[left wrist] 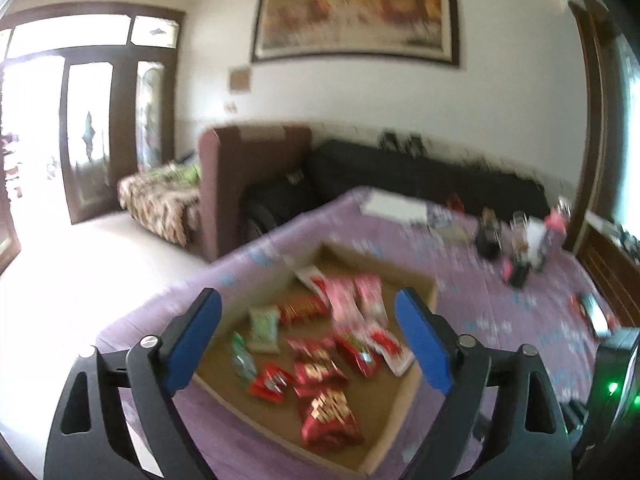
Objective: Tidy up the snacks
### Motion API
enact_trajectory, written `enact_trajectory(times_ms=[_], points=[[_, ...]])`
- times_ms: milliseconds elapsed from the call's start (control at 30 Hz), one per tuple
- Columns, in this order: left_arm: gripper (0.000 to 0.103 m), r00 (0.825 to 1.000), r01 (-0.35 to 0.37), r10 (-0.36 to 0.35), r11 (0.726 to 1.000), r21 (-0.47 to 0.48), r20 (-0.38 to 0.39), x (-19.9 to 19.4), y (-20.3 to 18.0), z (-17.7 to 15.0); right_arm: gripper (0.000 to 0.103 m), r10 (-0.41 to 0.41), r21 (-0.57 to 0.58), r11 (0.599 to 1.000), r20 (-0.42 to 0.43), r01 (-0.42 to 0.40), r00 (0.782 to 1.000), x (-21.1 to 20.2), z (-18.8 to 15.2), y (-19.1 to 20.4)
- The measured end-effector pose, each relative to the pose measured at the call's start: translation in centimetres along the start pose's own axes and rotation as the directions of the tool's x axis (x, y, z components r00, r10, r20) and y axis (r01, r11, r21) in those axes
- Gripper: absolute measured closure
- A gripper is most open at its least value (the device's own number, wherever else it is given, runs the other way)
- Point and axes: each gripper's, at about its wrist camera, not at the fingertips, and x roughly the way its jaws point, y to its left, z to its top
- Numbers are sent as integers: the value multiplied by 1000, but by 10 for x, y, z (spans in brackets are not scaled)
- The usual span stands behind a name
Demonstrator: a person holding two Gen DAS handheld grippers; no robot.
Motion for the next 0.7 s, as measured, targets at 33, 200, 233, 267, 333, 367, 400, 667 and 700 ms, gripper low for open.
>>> enact_trajectory(times_ms=[33, 200, 233, 267, 333, 367, 400, 667, 700], points=[[2, 1000, -12, 12, 1000, -12, 16, -4, 4, 3, 25, 0, -3, 1000, 4, 0, 1000, 0, 1, 1], [0, 999, -18, 22, 997, -80, 45, -8, 25, 16, 25, 3, -29, 1000, 22, -2, 1000, -2, 4, 11], [0, 999, -12, 15, 996, -91, 30, -7, 28, 17, 25, 5, -35, 999, 25, -4, 1000, -3, 4, 14], [0, 1000, -3, 3, 995, -105, 8, -3, 32, 18, 25, 5, -39, 999, 26, -4, 1000, -3, 5, 15], [0, 999, 25, -30, 992, -121, -37, 7, 38, 19, 25, 11, -50, 999, 28, -9, 1000, -3, 5, 20], [0, 997, 38, -46, 991, -129, -64, 13, 40, 18, 25, 15, -57, 998, 28, -14, 999, -4, 6, 23], [0, 995, 42, -54, 990, -133, -87, 19, 40, 16, 25, 18, -62, 998, 28, -17, 999, -4, 6, 25], [0, 965, -66, 54, 997, -36, -258, 58, 26, -10, 25, 39, -117, 993, 29, -35, 999, -7, 8, 47], [0, 958, -67, 57, 997, -27, -282, 62, 24, -13, 25, 40, -121, 992, 28, -36, 999, -7, 8, 49]])
